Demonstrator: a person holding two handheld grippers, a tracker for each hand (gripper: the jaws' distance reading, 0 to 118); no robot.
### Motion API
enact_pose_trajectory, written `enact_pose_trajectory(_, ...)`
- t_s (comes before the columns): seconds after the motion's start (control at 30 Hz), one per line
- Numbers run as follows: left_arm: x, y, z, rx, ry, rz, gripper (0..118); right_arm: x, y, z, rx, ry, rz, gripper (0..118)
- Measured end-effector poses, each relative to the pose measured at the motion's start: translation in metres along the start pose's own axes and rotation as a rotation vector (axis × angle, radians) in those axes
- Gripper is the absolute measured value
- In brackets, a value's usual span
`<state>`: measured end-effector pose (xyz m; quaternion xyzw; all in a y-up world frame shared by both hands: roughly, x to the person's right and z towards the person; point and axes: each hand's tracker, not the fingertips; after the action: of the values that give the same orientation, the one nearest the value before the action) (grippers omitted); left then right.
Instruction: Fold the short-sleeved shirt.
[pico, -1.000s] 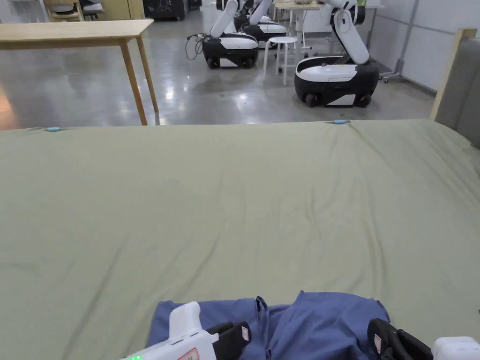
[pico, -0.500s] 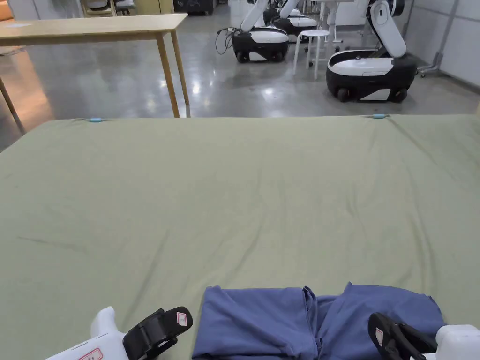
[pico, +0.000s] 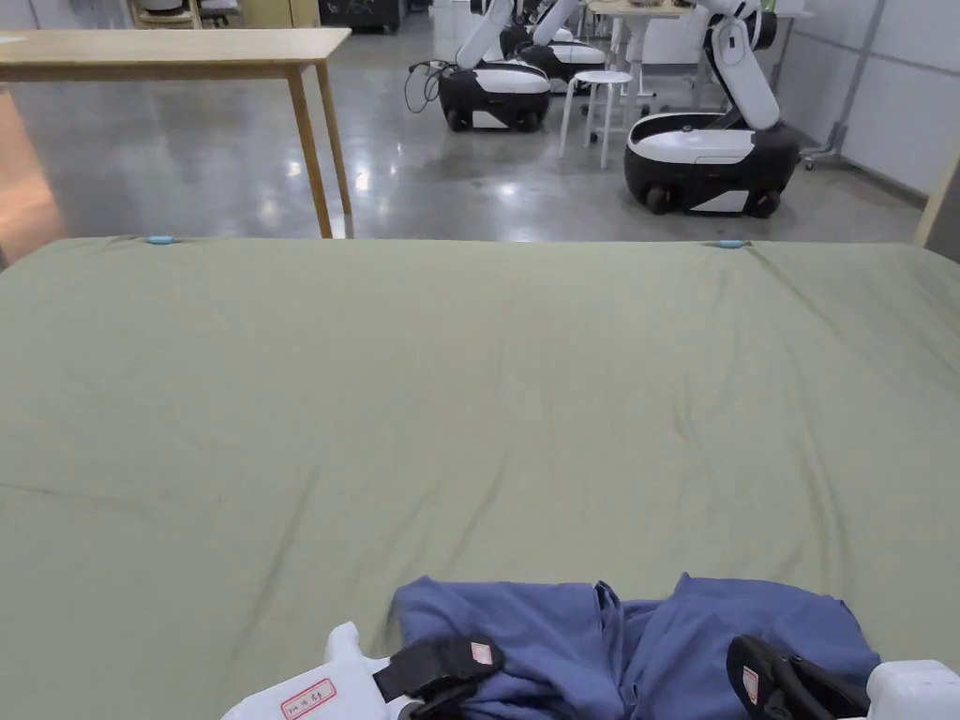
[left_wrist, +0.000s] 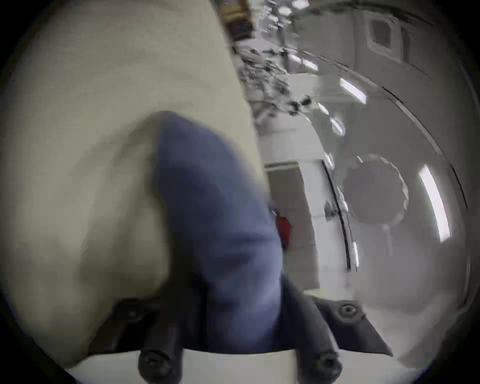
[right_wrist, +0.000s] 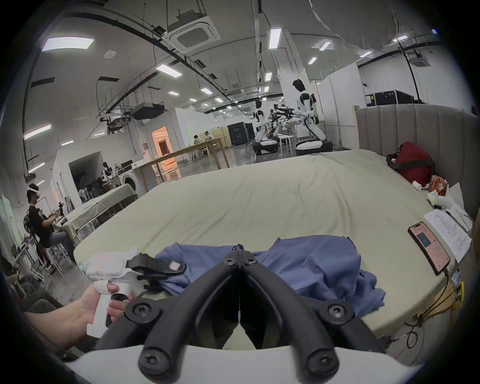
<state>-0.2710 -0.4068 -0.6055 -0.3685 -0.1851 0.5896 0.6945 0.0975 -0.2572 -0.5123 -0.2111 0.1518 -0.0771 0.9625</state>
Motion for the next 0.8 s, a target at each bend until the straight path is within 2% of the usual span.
enact_pose_trajectory(0.03,-0.007,0.002,-0.001,0.039,-0.008,0.032,12,0.0,0.0,0.0,-0.003,-0.002,0.001,0)
enact_pose_trajectory(0.07,-0.009,0.001,0.0,0.019,-0.074,-0.011,12,0.001,0.0,0.0,-0.008,-0.006,0.006,0)
enact_pose_trajectory(0.1,-0.003,-0.004,0.002,0.034,-0.079,-0.033,12,0.001,0.0,0.0,-0.011,-0.01,0.01,0)
enact_pose_trajectory(0.13,0.005,-0.007,0.007,0.079,0.016,-0.118,12,0.001,0.0,0.002,-0.01,-0.011,0.013,0)
enact_pose_trajectory(0.3,0.05,0.011,0.045,0.198,0.165,-0.411,12,0.005,0.005,0.01,0.007,-0.016,0.029,0)
enact_pose_trajectory(0.47,0.123,0.011,0.077,0.253,0.44,-0.892,12,0.01,0.006,0.007,0.012,-0.009,0.022,0)
enact_pose_trajectory(0.57,0.16,-0.023,0.05,0.191,0.554,-1.17,12,0.012,0.004,0.006,0.009,0.002,0.005,0)
enact_pose_trajectory(0.63,0.174,-0.057,0.014,0.102,0.579,-1.347,12,0.012,0.003,0.007,0.01,0.003,0.004,0)
enact_pose_trajectory(0.8,0.174,-0.143,-0.095,-0.148,0.729,-1.636,12,0.021,-0.001,0.02,0.018,-0.017,0.014,0)
